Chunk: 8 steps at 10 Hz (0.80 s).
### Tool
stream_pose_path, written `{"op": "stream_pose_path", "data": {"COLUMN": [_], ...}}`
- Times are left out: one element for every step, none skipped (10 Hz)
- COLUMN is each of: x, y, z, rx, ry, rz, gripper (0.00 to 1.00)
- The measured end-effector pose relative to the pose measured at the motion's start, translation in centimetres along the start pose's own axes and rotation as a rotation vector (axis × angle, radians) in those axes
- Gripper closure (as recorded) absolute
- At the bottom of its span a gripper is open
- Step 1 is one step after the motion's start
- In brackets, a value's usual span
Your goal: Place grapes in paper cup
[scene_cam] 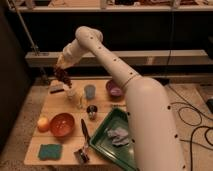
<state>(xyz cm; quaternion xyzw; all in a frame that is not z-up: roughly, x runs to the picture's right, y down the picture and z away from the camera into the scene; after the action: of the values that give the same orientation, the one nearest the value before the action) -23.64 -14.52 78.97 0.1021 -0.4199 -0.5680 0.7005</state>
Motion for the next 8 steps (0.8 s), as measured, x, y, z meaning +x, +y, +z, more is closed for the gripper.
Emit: {"op": "stream_pose_path", "data": {"x": [-0.2, -0.4, -0.6, -0.8, -1.2, -1.4, -1.7, -1.9], "y": [0.2, 0.5, 0.7, 1.0, 1.5, 1.6, 2.2, 2.7], "z": [0.3, 0.6, 0.9, 1.2, 2.0, 2.2, 2.7, 3.1], "rx": [0.004, 0.008, 0.012, 0.014, 0.014, 0.016, 0.018, 0.019], "ry": [-0.006, -0.01, -0.012, -0.016, -0.022, -0.025, -0.03, -0.034], "rz": [0.002, 0.005, 0.009, 0.011, 0.01, 0.009, 0.012, 0.018], "gripper": [1.0, 1.0, 1.0, 1.0, 1.0, 1.0, 1.0, 1.0]}}
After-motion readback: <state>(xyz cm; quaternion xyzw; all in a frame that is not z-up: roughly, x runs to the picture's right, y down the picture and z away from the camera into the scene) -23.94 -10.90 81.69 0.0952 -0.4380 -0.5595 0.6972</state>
